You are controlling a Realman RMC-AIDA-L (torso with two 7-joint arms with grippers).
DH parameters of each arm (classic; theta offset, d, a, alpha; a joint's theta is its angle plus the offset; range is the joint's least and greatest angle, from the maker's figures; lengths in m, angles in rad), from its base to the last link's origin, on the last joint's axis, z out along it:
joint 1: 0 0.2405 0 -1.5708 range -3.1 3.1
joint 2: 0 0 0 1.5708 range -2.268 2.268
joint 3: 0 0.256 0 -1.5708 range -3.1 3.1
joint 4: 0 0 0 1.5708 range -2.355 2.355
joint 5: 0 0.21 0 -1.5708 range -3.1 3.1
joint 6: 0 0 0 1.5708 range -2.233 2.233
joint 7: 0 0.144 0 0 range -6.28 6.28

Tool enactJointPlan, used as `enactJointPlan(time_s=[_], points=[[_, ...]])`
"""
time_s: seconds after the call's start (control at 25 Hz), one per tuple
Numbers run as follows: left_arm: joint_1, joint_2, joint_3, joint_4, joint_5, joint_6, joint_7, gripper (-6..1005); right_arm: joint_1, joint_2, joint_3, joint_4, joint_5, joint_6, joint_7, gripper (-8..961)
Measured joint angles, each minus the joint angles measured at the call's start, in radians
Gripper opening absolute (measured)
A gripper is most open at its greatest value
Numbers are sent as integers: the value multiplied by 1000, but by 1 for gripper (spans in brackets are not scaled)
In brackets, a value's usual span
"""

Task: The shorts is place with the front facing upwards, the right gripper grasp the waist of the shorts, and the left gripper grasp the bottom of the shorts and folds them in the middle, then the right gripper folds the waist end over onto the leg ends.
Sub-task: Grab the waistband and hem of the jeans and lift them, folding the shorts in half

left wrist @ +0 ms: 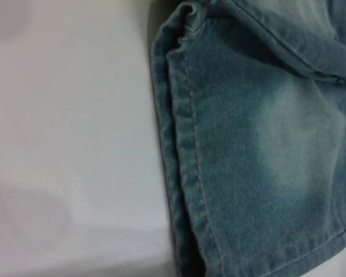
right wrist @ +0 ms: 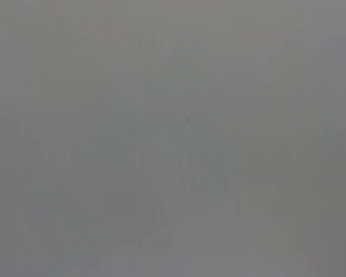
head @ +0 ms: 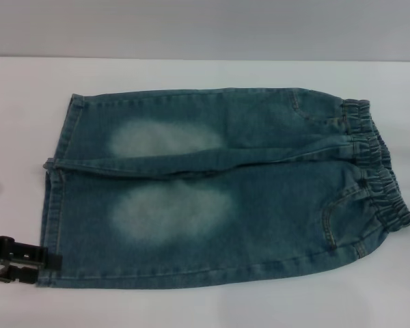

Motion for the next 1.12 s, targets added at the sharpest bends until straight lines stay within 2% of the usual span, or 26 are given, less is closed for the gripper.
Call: enactJointPlan(time_s=[0.64,1.12], points=[[2,-2,7,-1,-1,-1,-8,799,1,-1,0,0,0,0,8,627],[-16,-31,4,3,-1,12,0,798,-2,-1,0,0,0,0,9,628]])
